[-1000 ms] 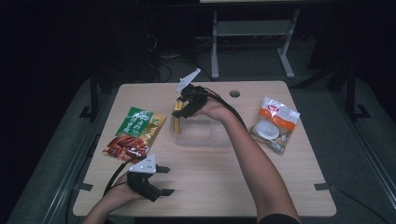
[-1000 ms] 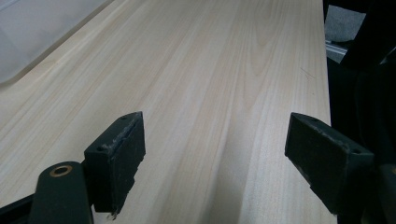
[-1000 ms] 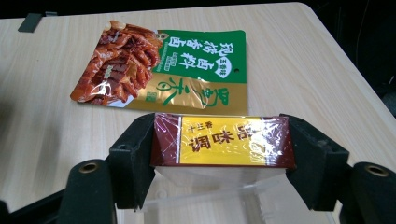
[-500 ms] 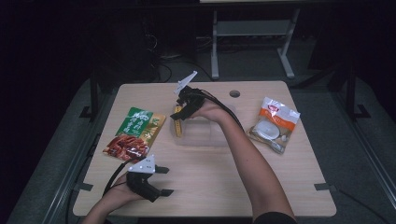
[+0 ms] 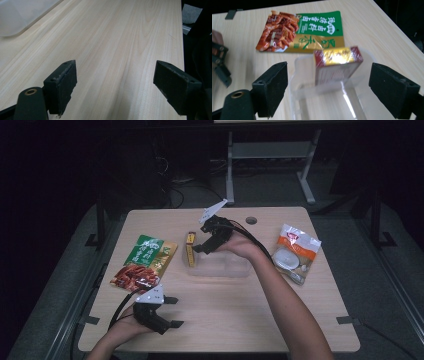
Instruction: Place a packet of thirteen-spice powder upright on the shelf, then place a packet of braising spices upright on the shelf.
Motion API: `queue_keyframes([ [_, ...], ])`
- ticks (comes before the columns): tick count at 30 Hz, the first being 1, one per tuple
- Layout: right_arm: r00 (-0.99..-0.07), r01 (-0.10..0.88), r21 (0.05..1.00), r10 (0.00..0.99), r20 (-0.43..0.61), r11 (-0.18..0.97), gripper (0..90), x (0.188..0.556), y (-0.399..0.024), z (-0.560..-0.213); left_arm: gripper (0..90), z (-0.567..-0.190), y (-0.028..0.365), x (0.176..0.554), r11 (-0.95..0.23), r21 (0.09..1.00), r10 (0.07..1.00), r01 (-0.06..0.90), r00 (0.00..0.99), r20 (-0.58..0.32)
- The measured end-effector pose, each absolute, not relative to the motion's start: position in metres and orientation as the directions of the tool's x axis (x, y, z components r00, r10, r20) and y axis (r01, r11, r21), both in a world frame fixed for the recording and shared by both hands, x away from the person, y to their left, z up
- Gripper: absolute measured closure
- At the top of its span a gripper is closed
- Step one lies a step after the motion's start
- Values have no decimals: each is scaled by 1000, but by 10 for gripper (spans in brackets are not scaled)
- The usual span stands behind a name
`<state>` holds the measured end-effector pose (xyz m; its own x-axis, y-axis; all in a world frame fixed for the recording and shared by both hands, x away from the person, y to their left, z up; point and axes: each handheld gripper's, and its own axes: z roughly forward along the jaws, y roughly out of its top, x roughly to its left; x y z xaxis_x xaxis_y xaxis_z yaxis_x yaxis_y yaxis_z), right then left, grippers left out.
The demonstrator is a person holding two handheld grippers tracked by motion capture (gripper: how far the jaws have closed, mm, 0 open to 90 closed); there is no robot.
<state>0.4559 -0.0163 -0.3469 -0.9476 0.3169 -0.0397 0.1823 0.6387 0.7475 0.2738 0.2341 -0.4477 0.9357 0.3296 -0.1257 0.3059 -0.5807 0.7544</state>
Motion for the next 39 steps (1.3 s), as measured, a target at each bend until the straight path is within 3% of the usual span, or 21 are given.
queue_keyframes([
  [16,-919,224,780,393,-31,584,152,396,-66,-352,185,-448,240,278,-580,749,359,320,926,-118],
  [32,-895,264,784,446,-19,562,150,334,-103,-383,171,-445,237,283,-557,748,421,361,899,-121],
  [39,-877,320,784,479,34,532,148,313,-115,-402,171,-448,237,285,-553,741,447,380,886,-121],
])
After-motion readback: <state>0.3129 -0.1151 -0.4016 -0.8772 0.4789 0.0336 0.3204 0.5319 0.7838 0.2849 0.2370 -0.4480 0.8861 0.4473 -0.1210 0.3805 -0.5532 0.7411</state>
